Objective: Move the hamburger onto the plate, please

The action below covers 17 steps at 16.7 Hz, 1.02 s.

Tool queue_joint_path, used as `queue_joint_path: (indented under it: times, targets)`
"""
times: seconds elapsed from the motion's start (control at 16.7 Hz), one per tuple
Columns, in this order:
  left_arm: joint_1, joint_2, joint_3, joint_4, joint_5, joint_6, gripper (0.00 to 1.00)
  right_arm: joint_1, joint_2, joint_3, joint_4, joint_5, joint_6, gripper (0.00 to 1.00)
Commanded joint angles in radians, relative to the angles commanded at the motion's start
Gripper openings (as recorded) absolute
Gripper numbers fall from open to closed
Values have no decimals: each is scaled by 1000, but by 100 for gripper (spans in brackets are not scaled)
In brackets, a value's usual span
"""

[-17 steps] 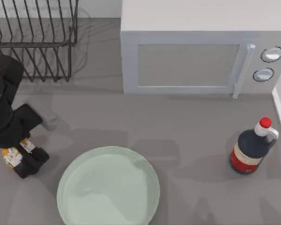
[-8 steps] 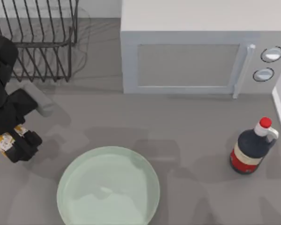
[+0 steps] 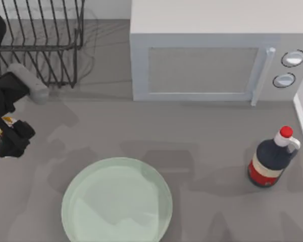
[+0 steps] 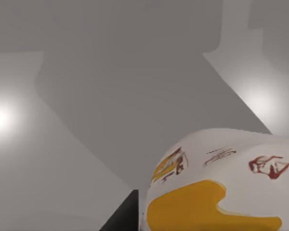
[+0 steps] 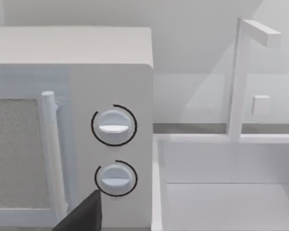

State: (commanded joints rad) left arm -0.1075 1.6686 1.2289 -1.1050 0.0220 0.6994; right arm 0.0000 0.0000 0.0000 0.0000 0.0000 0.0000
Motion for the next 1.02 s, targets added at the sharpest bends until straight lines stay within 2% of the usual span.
queue_joint_path:
  times: [0.24,0.48,0.72,1.02]
  targets:
    - [-2,6,-1,1,-1,-7,0,0,0,0,0,0,0,100]
    - [-48,39,28,-16,-3,-144,0,0,0,0,0,0,0,100]
    - [-126,91,71,-42,-7,-450,0,0,0,0,0,0,0,100]
    - [-252,148,96,-71,-11,-1030,0,0,0,0,0,0,0,100]
